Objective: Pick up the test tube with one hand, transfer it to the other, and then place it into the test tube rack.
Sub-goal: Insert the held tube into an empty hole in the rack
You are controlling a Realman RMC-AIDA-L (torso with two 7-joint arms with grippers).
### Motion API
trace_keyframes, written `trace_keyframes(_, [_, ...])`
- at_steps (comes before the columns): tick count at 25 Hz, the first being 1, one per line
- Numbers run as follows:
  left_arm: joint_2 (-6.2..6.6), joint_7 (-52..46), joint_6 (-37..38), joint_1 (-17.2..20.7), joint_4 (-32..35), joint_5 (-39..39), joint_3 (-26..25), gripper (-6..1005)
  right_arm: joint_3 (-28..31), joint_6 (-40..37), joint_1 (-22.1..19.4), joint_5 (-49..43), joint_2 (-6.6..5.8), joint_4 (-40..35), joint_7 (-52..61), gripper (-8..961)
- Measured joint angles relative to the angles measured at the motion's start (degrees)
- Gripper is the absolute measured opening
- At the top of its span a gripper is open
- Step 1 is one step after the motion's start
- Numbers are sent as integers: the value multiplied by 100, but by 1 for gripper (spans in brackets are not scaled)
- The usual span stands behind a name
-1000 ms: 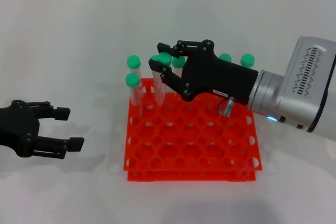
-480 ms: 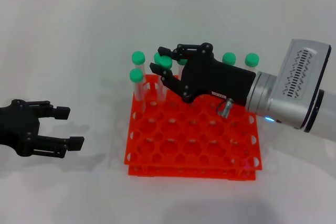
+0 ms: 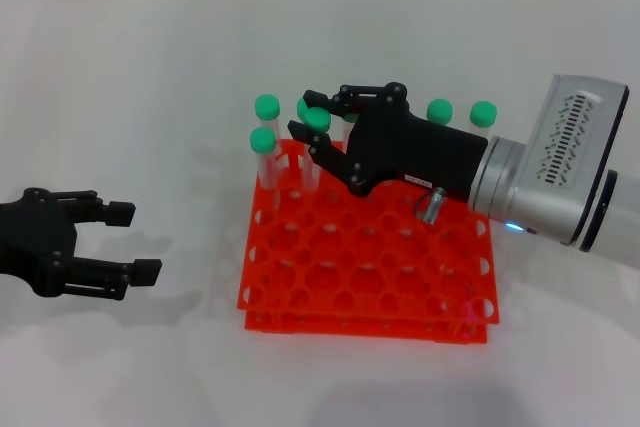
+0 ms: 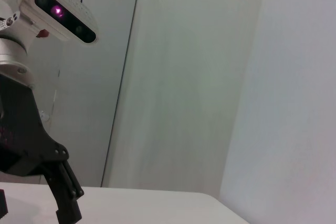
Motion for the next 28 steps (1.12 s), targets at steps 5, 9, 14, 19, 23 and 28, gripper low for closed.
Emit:
trace_keyframes(5, [-15, 1, -5, 1, -7, 0, 0, 892, -18, 29, 3, 0, 0, 6, 0, 279])
trace_keyframes(9, [-22, 28, -5, -2, -60, 0, 0, 891, -69, 66, 2, 0, 0, 14, 0, 279])
trace_keyframes(14, [-26, 57, -5, -5, -82, -2, 0, 891, -91, 118, 5, 0, 0, -12, 11, 279])
trace_keyframes(19, [-26, 59, -5, -7, -93, -5, 0, 891, -97, 118, 8, 0, 0, -29, 22, 279])
trace_keyframes(23, [-26, 61, 0, -16, -124, -8, 0, 891, -116, 118, 10, 0, 0, -32, 26, 279])
trace_keyframes(28, [-26, 63, 7, -16, -126, -9, 0, 891, -130, 118, 21, 0, 0, -40, 45, 279])
